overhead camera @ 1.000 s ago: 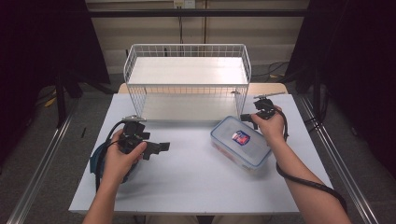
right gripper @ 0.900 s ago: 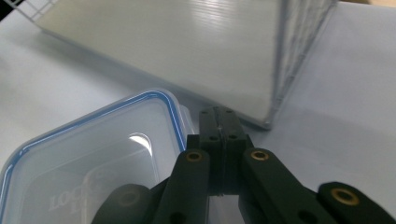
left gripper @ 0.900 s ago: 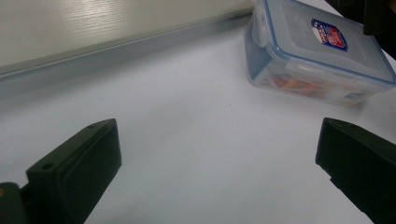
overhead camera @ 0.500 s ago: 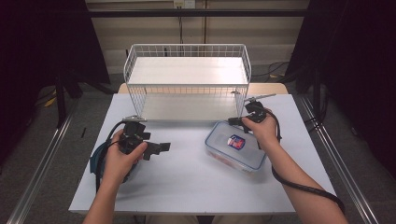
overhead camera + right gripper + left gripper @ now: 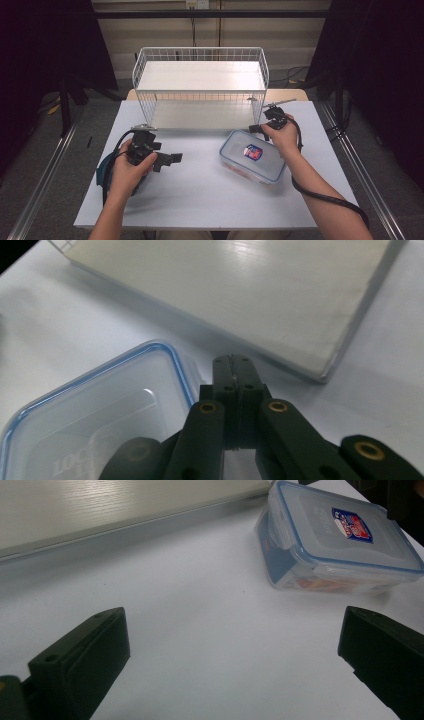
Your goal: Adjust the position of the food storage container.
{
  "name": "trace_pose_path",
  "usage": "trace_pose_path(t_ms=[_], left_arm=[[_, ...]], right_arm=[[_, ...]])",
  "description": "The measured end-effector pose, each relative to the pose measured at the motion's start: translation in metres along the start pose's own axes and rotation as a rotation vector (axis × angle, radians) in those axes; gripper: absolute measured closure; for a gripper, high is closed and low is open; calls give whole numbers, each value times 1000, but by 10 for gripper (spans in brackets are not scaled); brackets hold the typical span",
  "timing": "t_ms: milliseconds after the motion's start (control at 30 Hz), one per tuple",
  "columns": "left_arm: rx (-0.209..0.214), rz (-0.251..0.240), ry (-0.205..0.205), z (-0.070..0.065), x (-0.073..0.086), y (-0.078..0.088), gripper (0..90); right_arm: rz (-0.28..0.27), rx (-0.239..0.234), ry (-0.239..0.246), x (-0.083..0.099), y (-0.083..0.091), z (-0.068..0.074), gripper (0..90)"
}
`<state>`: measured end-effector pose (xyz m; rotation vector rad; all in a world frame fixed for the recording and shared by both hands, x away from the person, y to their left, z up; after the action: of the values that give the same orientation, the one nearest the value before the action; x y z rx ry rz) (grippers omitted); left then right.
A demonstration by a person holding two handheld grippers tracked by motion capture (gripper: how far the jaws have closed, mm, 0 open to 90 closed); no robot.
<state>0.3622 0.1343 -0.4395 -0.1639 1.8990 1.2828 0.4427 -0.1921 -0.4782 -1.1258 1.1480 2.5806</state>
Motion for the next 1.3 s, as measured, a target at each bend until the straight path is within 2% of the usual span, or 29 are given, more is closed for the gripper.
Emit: trace_pose_path(t_ms=[67, 167, 267, 367, 433, 500, 600, 633, 667, 733, 767, 800, 833, 1033, 1067, 1167, 1233, 1300], left_arm=[[-1, -4, 9, -1, 0, -1, 1], [-3, 4, -4, -1, 0, -2, 1], [3, 8, -9, -3, 1, -3, 1], [3, 8, -8, -3, 1, -3, 1], [-1, 7, -9, -2, 1, -3, 1], [3, 6, -9, -2, 1, -2, 1], [3, 7, -9, -2, 1, -3, 1], [1, 7, -10, -2, 1, -2, 1], [-1, 5, -9, -2, 1, -2, 1], [0, -4, -2, -3, 0, -1, 1], [0, -4, -2, -3, 0, -1, 1], [0, -1, -5, -2, 1, -1, 1], [-3, -1, -6, -2, 1, 0, 1], [1, 5, -6, -2, 1, -1, 1], [-3, 12, -4, -2, 2, -3, 1], [1, 7, 4, -5, 2, -5, 1], [9, 14, -5, -6, 2, -6, 1], [23, 12, 16, -9, 0, -9, 1]], right_arm=[[3, 9, 11, 2, -2, 1, 900], [-21, -28, 4, -1, -3, 6, 900], [-8, -29, 17, 0, -5, 11, 900], [-3, -74, 11, 0, -11, 18, 900], [6, -82, 17, 0, -14, 23, 900], [15, -105, 23, 0, -17, 29, 900], [25, -179, 32, -2, -24, 46, 900], [50, -210, 25, -1, -25, 52, 900], [83, -228, 37, 2, -29, 59, 900], [103, -227, 79, 4, -35, 73, 900], [103, -227, 79, 4, -35, 73, 900], [108, -223, 100, 3, -36, 77, 900], [91, -201, 103, 2, -35, 77, 900], [58, -160, 74, 5, -19, 61, 900], [50, -140, 65, 9, -9, 55, 900], [40, -127, 65, 14, 1, 52, 900], [28, -112, 65, 21, 14, 50, 900], [16, -119, 62, 26, 23, 50, 900]])
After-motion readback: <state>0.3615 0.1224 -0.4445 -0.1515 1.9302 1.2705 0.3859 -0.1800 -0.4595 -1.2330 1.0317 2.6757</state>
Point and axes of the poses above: each handheld gripper's, and its own axes: y roughly backward along the jaws, x roughly out of its underside, z roughly to its left, the point moved 7 cm from there along -y, roughly forward along the jaws, and after that the axes turned 14 degrees about -x, right-handed, at the moved point
